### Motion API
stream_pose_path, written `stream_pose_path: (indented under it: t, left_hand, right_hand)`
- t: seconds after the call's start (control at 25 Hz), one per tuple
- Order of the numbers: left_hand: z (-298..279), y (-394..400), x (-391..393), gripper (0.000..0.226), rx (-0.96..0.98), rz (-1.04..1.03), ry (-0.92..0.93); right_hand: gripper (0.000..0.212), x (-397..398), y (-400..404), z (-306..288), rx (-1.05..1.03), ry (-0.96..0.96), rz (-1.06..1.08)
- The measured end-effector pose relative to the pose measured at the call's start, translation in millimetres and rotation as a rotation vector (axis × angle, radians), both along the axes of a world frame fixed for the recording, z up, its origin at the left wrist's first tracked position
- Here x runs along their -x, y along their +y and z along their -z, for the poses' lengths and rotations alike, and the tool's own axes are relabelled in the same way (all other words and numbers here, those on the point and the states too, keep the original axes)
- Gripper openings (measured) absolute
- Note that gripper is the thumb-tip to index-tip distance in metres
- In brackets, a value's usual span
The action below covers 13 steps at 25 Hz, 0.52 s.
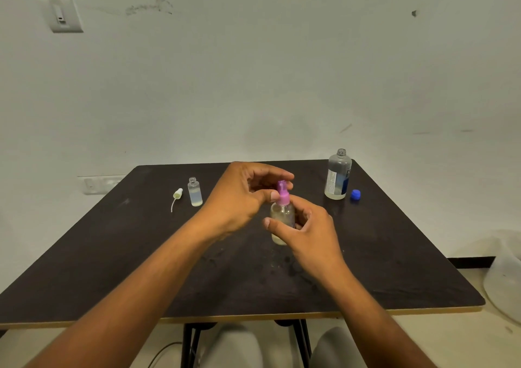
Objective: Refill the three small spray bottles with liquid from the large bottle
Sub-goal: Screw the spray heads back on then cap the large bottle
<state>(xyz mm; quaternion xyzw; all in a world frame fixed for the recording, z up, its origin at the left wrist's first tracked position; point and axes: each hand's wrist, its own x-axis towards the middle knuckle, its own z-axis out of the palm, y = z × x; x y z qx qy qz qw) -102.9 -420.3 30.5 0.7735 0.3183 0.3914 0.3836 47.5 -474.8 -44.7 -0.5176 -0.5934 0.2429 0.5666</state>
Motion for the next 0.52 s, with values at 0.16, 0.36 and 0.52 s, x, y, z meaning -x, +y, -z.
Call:
stream_pose_path:
  t: [0.16,0.36,0.52]
  left_hand:
    - [3.8,-3.2,-3.2,0.035,-0.067,-0.155,0.001]
    - [6.2,-6.6,-4.9,0.050,-0.123,-0.221,0.007]
    - [4.2,-8.0,-0.5,0.048,-0.149,-0.201,0.072]
  right_hand:
    - [0.038,1.6,0.7,-4.4,-0.006,0.013,-0.014]
    - [0.033,1.8,-0.4,-4.1,0.026,0.005,-0.111]
    - [0.033,-4.7,-2.4,-6.8,0.103,0.043,-0.269]
